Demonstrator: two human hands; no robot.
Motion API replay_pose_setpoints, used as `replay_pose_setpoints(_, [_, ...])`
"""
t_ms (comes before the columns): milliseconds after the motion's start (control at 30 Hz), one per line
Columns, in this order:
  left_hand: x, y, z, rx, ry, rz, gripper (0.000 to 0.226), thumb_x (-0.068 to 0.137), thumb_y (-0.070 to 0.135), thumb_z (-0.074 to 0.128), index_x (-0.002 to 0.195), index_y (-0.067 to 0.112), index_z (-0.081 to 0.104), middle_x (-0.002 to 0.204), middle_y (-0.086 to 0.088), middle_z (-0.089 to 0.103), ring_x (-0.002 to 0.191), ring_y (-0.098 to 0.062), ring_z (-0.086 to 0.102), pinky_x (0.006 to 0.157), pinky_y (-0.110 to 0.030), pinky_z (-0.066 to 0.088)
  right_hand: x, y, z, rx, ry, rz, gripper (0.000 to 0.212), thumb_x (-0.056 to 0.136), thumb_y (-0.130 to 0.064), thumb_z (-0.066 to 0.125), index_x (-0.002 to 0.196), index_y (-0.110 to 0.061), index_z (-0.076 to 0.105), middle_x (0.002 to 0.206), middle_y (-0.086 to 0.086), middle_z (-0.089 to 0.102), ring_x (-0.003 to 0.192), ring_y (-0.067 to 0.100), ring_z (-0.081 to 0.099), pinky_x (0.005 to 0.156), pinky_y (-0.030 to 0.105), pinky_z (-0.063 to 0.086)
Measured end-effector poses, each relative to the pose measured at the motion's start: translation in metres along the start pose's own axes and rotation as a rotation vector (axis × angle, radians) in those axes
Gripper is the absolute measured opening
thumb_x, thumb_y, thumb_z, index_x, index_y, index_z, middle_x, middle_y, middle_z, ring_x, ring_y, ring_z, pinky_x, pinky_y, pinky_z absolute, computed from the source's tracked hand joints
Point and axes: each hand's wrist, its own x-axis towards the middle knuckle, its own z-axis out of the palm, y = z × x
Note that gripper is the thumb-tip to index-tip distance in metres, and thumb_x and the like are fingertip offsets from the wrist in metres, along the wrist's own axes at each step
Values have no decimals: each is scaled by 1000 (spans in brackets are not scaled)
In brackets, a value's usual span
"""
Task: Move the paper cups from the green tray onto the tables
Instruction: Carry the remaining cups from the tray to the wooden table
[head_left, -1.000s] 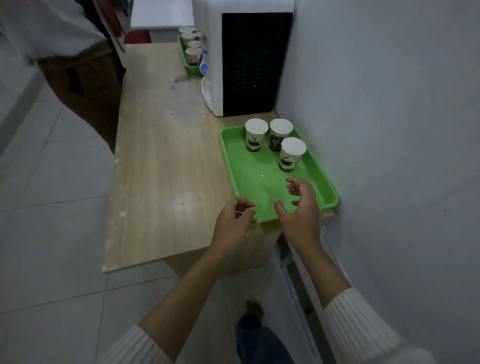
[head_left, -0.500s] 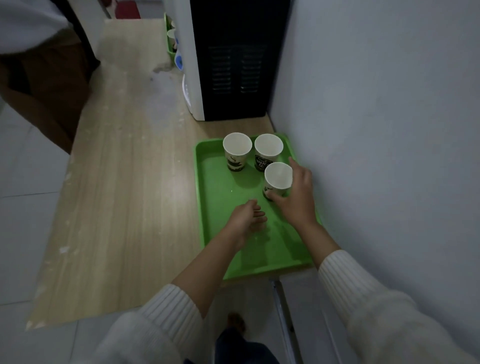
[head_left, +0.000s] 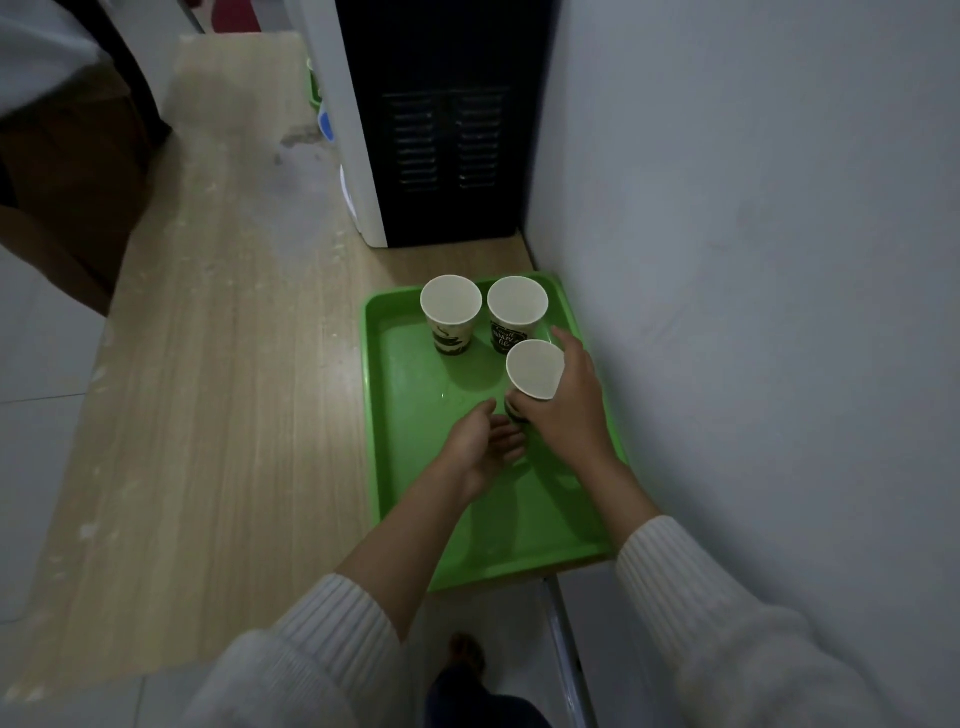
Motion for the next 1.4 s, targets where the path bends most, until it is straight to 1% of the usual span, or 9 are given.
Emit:
replay_pose_setpoints(267, [-13, 6, -6, -39, -72, 47, 33, 100, 27, 35, 87, 5, 56, 76, -8, 55, 69, -18, 56, 68, -29, 50, -14, -27, -9, 88, -25, -43, 83, 68, -18, 81, 139, -19, 38, 134, 3, 49, 119, 18, 46, 89, 22, 34])
replay_pose_setpoints(433, [-33, 8, -23, -90, -107, 67, 33, 100, 28, 37, 97, 1, 56, 85, -12, 59, 79, -24, 61, 78, -33, 52, -27, -46, -12, 121, -78, -84, 84, 67, -20, 82, 138, -20, 38, 133, 0, 49, 118, 18, 48, 98, 33, 43])
replay_pose_setpoints(633, [-73, 2, -67, -88, -127, 137, 37, 100, 29, 38, 113, -1, 54, 91, -15, 62, 78, -24, 65, 83, -36, 52, -64, -81, -5, 129, -210, -171, 86, 63, -19, 85, 135, -24, 39, 132, -2, 49, 116, 14, 48, 93, 26, 40])
replay_pose_setpoints(767, [-108, -9, -109, -84, -108, 246, 35, 98, 23, 39, 118, 3, 59, 90, -10, 64, 84, -23, 64, 93, -41, 50, -100, -108, 7, 132, -329, -228, 90, 62, -21, 85, 138, -29, 36, 130, -2, 50, 116, 17, 50, 97, 35, 45])
replay_pose_setpoints(900, [-157, -26, -153, -118, -62, 345, 29, 95, 20, 41, 107, 9, 65, 80, -4, 66, 83, -21, 62, 89, -39, 52, -147, -136, 23, 135, -469, -301, 91, 62, -20, 86, 137, -32, 36, 127, -5, 51, 113, 16, 51, 94, 33, 46])
replay_pose_setpoints(1033, [-206, -54, -199, -199, 44, 381, 32, 95, 21, 43, 114, 5, 63, 98, -11, 66, 83, -21, 64, 70, -28, 58, -199, -159, 45, 157, -602, -353, 90, 62, -18, 86, 136, -35, 37, 121, -7, 51, 113, 13, 51, 90, 21, 45])
replay_pose_setpoints(1133, [-246, -88, -237, -271, 132, 416, 31, 95, 23, 44, 111, 9, 66, 97, -12, 66, 82, -20, 63, 72, -28, 57, -247, -178, 65, 163, -712, -404, 91, 62, -16, 86, 135, -37, 37, 119, -9, 49, 114, 11, 50, 85, 12, 41])
replay_pose_setpoints(1300, [-312, -154, -298, -419, 248, 490, 29, 97, 18, 39, 102, 10, 66, 64, 1, 66, 58, -8, 62, 82, -33, 53, -336, -203, 96, 173, -908, -500, 88, 63, -19, 84, 133, -43, 36, 122, -13, 49, 114, 10, 51, 96, 34, 48])
replay_pose_setpoints(1400, [-355, -195, -332, -486, 327, 529, 30, 97, 16, 37, 104, 8, 65, 61, 3, 65, 52, -6, 61, 81, -32, 51, -392, -216, 115, 162, -1034, -572, 88, 63, -21, 85, 133, -41, 36, 122, -14, 48, 113, 8, 50, 96, 34, 47])
